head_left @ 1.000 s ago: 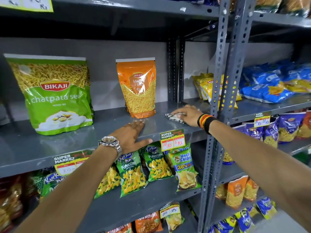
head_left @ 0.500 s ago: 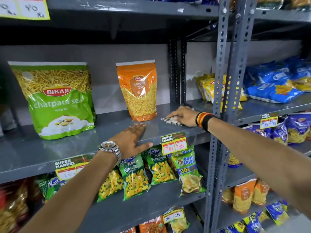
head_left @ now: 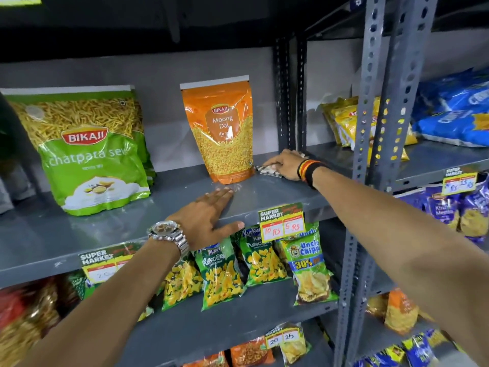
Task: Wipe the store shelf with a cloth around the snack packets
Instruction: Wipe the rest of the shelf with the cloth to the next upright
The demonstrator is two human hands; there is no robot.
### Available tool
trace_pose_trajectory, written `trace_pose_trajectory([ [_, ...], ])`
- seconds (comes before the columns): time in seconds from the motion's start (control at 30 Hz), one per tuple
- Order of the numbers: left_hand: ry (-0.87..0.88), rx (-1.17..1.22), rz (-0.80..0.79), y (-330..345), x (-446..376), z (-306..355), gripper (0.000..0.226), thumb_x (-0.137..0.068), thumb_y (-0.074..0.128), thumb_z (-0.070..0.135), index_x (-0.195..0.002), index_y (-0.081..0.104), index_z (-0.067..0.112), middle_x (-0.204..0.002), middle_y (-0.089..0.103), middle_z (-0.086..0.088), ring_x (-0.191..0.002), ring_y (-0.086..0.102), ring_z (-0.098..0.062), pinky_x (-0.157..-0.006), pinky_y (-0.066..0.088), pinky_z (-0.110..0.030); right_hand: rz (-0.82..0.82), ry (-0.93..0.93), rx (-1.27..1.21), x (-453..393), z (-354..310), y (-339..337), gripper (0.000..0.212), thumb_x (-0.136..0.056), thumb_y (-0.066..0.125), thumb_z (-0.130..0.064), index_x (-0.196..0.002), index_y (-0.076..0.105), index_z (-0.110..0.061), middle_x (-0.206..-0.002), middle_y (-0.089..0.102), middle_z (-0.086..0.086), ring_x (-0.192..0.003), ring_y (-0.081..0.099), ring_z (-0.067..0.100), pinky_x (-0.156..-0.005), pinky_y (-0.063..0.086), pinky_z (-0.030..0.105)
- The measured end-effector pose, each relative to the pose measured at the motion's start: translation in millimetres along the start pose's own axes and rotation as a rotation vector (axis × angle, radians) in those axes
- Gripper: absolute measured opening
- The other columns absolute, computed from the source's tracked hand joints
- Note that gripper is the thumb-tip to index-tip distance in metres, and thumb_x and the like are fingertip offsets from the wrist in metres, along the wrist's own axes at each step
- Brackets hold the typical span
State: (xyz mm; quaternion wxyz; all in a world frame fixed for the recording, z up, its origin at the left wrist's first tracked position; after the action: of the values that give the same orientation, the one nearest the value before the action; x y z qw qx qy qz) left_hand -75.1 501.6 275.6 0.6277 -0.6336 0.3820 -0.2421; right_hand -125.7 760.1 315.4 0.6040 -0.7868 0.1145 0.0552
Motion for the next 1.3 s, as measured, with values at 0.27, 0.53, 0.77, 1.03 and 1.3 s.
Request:
trace_pose_trajectory([
  [0.27, 0.016, 0.032, 0.019, -6, 3, 2, 0.099, -0.091, 0.031, 0.079, -0.162, 0.015, 0.013, -0.170, 0.018, -0.009, -0.155, 0.020, -0.026, -0.125, 0.022, -0.043, -0.213, -0.218, -0.092, 105, -40, -18, 0.035, -0.102, 0.042, -0.031, -0.121, 0.057, -0.057, -0.119, 0.056, 0.008, -0.108, 0.056, 0.026, -0.100, 0.044, 0.044],
  [0.53, 0.015, 0.052, 0.039, -7, 4, 3, 0.097, -0.093, 0.037, 0.076, -0.161, 0.020, 0.010, -0.167, 0.024, -0.015, -0.153, 0.027, -0.031, -0.123, 0.027, -0.045, 0.003, 0.047, -0.015, 111, -27, -29, 0.037, -0.102, 0.041, -0.016, -0.123, 0.065, -0.034, -0.121, 0.058, 0.003, -0.127, 0.049, 0.028, -0.108, 0.032, 0.033],
  [0.77, 0.043, -0.048, 0.091, -11, 26, 14, 0.086, -0.099, 0.035, 0.067, -0.161, 0.019, 0.010, -0.169, 0.021, -0.012, -0.154, 0.025, -0.029, -0.122, 0.031, -0.046, -0.035, -0.142, -0.215, 194, -86, -5, 0.037, -0.101, 0.046, -0.024, -0.124, 0.058, -0.050, -0.098, 0.048, 0.004, -0.098, 0.051, 0.024, -0.094, 0.043, 0.038],
  [1.03, 0.277, 0.011, 0.260, 85, 145, 51, 0.067, -0.106, 0.030, 0.046, -0.161, 0.023, 0.008, -0.168, 0.017, -0.008, -0.157, 0.012, -0.022, -0.128, 0.012, -0.044, -0.057, -0.075, -0.364, 244, -68, 118, 0.036, -0.101, 0.047, -0.019, -0.130, 0.059, -0.036, -0.101, 0.050, 0.013, -0.096, 0.048, 0.024, -0.082, 0.038, 0.023],
  [1.3, -0.249, 0.242, -0.079, 270, 200, -46, 0.102, -0.090, -0.003, 0.075, -0.158, 0.030, 0.008, -0.165, 0.030, -0.012, -0.154, 0.025, -0.028, -0.124, 0.005, -0.039, -0.273, -0.063, -0.316, 198, -97, 298, 0.042, -0.098, 0.042, -0.020, -0.125, 0.056, -0.050, -0.088, 0.043, -0.011, -0.092, 0.041, 0.020, -0.086, 0.036, 0.038],
])
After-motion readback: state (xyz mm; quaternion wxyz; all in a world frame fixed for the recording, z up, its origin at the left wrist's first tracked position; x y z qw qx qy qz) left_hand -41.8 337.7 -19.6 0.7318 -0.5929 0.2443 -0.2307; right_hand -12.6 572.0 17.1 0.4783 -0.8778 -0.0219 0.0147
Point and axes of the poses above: each hand's wrist, its own x-axis away from the middle knuckle, its own y-axis out of the palm, z = x × y, the point moved 7 cm from there along -x, towards the middle knuckle
